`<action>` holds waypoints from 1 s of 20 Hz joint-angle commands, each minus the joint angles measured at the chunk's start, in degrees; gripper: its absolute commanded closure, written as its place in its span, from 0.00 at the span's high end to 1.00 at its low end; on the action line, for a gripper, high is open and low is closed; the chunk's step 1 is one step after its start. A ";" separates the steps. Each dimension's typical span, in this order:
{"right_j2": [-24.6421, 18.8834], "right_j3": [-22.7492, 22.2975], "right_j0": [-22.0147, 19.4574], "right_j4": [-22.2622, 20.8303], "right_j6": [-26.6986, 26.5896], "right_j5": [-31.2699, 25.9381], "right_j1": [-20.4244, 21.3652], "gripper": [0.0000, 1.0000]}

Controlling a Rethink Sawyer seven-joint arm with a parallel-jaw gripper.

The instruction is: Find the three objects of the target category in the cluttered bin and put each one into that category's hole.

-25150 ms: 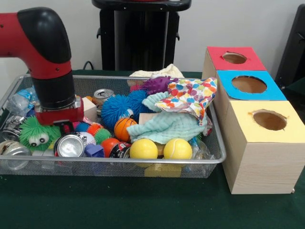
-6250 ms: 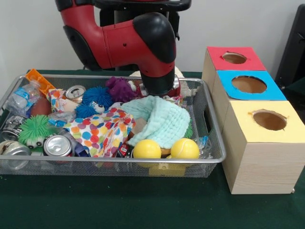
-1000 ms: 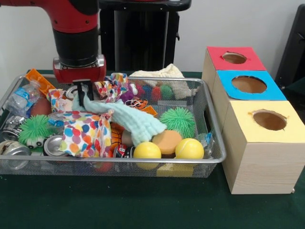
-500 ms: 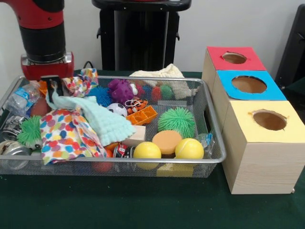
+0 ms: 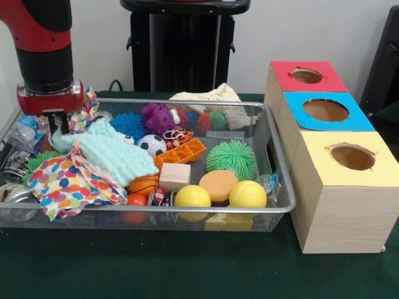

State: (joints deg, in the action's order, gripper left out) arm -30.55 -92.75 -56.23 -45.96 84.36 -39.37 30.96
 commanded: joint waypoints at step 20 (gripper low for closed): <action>18.63 -9.45 16.16 -2.04 11.75 27.14 -8.37 1.00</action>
State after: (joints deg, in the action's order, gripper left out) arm -14.29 -94.81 -42.27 -49.53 84.48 -12.22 28.60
